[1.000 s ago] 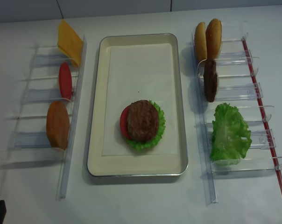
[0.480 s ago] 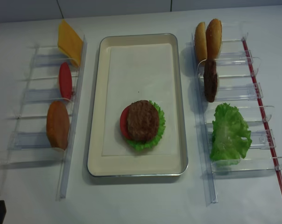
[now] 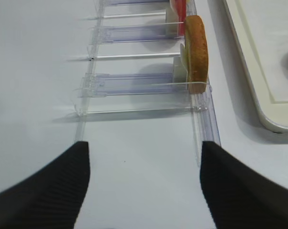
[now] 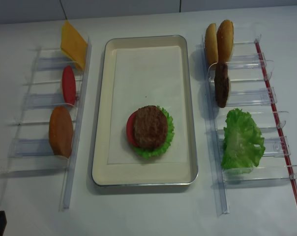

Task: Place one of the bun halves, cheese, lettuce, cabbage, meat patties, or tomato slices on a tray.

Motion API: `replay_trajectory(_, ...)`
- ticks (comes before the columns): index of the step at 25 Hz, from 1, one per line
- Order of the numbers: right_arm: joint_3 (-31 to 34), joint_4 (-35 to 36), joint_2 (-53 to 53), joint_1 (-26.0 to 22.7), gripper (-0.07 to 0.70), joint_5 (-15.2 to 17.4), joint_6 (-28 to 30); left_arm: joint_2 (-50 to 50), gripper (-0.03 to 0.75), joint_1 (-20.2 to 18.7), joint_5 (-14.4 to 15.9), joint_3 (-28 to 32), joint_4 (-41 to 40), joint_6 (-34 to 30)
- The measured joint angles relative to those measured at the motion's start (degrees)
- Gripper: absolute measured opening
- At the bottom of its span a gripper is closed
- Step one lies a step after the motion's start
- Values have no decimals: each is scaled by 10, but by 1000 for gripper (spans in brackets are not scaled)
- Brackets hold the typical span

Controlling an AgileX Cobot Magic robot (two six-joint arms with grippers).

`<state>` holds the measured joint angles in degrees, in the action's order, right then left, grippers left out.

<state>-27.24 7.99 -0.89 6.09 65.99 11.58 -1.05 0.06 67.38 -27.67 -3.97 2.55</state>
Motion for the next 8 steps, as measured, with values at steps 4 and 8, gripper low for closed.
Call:
replay_trajectory(4,0,0,0,0,547,0,0,0,490,0,0,0,0,0)
replay_trajectory(8,0,0,0,0,547,0,0,0,490,0,0,0,0,0)
